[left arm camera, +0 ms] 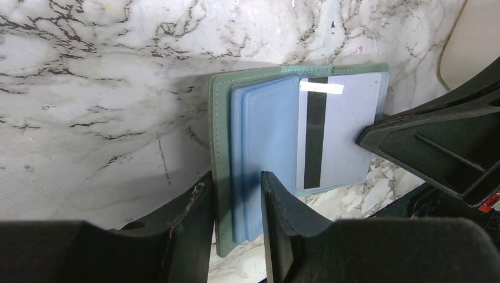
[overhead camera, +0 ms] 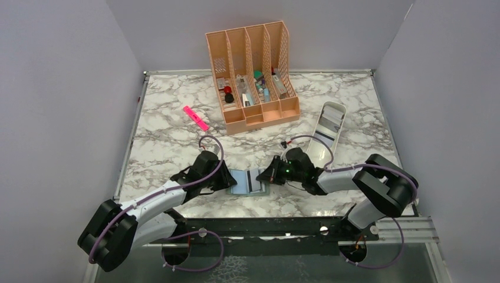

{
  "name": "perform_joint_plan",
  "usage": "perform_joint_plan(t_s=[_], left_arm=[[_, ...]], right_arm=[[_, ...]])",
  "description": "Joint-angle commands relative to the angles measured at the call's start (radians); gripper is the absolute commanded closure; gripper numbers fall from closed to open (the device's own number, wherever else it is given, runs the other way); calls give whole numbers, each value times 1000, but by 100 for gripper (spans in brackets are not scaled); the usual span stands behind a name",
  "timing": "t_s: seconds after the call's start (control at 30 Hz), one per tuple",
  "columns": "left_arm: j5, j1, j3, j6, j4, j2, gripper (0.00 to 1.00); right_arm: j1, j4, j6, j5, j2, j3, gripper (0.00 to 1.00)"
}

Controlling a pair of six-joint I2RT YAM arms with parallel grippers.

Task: Put the credit cards into the card holder
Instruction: Insert the credit card into the card holder.

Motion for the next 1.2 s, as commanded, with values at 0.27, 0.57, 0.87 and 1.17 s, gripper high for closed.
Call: perform_joint_plan(t_s=[0.27, 0.57, 0.87, 1.17], left_arm=[[-25, 5, -21, 11, 31, -1, 64], [-19, 5, -23, 11, 39, 3, 62], [-1, 4, -24, 6, 51, -1, 60], [11, 4, -32, -5, 63, -1, 60]], right_arm=[[29, 74, 52, 18, 48, -21, 97], [41, 110, 79, 27, 79, -20, 92], [78, 15, 61, 87, 84, 34, 90], [97, -30, 71, 148, 69, 49, 89]])
